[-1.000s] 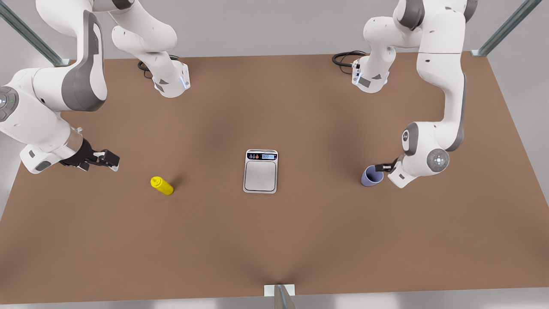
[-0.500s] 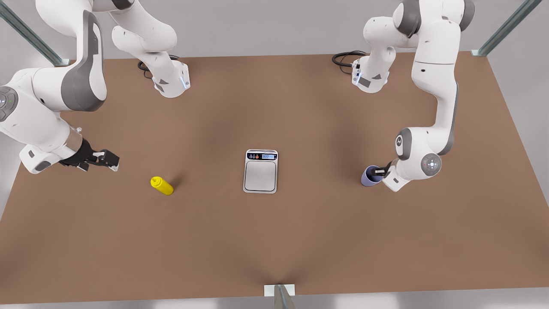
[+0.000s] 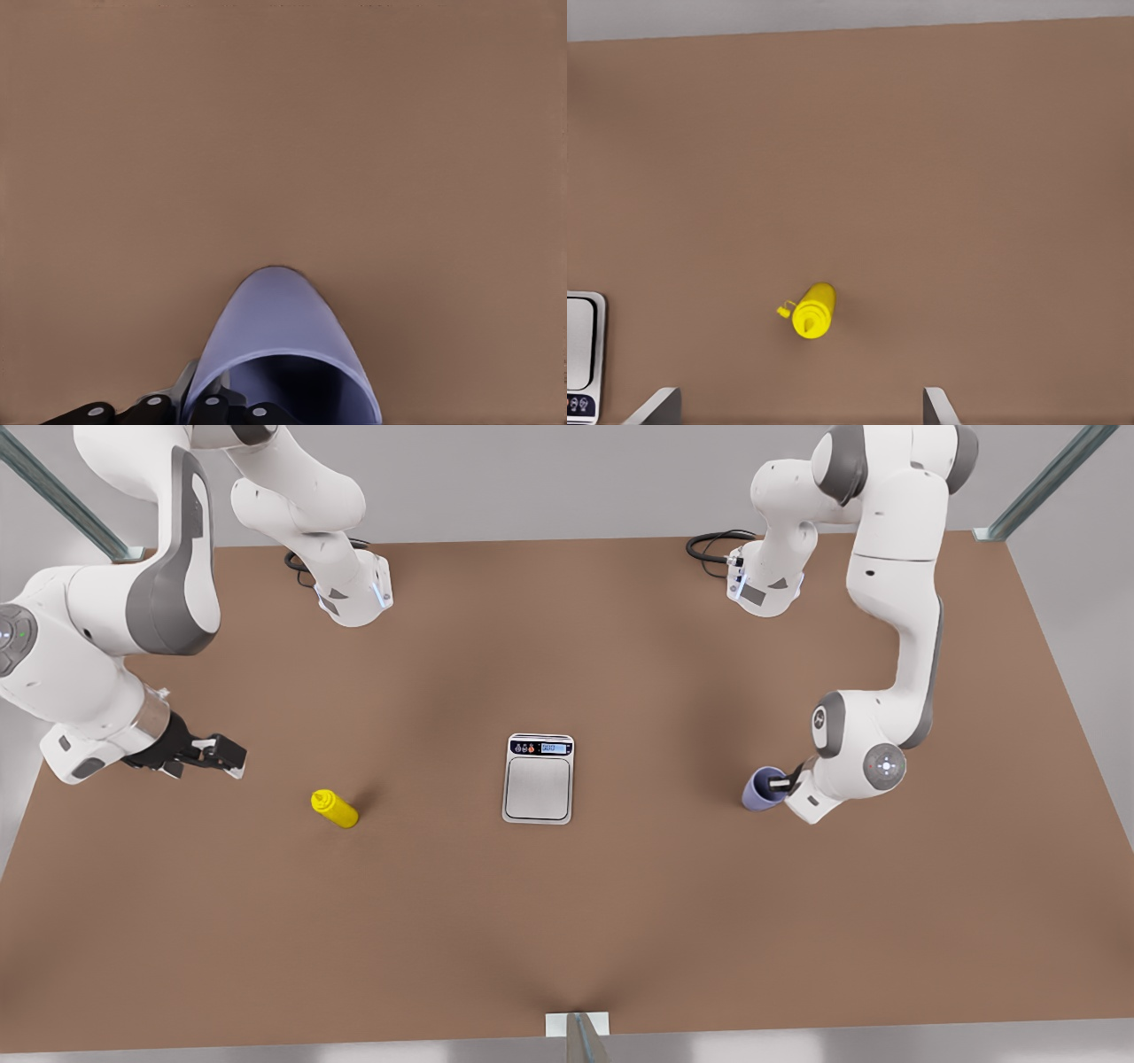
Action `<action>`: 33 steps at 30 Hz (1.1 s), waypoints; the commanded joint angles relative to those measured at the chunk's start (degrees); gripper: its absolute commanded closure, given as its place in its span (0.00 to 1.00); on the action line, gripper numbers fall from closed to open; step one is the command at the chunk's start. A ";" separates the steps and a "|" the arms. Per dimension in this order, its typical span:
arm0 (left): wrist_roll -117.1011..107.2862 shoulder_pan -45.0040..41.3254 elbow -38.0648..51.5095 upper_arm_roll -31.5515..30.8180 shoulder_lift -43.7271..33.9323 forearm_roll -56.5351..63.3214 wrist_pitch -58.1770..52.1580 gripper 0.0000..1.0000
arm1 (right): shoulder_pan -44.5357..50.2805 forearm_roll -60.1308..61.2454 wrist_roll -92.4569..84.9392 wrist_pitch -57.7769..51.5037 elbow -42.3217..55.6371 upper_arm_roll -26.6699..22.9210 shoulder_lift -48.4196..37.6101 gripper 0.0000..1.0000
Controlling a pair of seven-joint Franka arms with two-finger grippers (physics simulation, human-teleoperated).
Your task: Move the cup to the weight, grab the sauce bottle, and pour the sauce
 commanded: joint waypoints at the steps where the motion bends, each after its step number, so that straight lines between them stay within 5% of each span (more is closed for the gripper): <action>1: -0.30 0.01 0.02 -0.01 -0.66 -2.56 -0.26 0.79 | 0.03 0.00 0.00 0.00 0.01 0.00 0.00 0.00; 5: -16.29 -6.40 3.71 -1.50 -3.83 -2.38 -5.88 0.79 | -0.05 0.00 0.00 0.00 0.01 0.00 0.00 0.00; 12: -46.44 -22.66 24.98 -1.50 4.43 -2.47 -12.12 0.79 | -0.05 0.26 0.70 0.00 0.10 0.00 0.09 0.00; 19: -58.93 -31.10 25.42 -1.50 7.42 -9.32 -10.81 0.79 | -17.54 35.41 17.05 -6.06 0.27 -1.76 13.62 0.00; 22: -61.74 -31.46 32.71 -1.50 12.25 -10.03 -10.10 0.79 | -16.67 51.06 20.57 -12.04 0.36 -9.58 23.82 0.00; 26: -63.06 -33.65 36.14 -1.50 15.25 -10.11 -10.01 0.79 | -16.49 60.03 20.39 -16.34 -0.08 -9.76 32.52 0.00; 33: -63.50 -34.80 36.14 -1.50 17.79 -10.03 -7.73 0.79 | -16.23 60.73 19.51 -19.25 -7.37 -9.40 34.45 0.00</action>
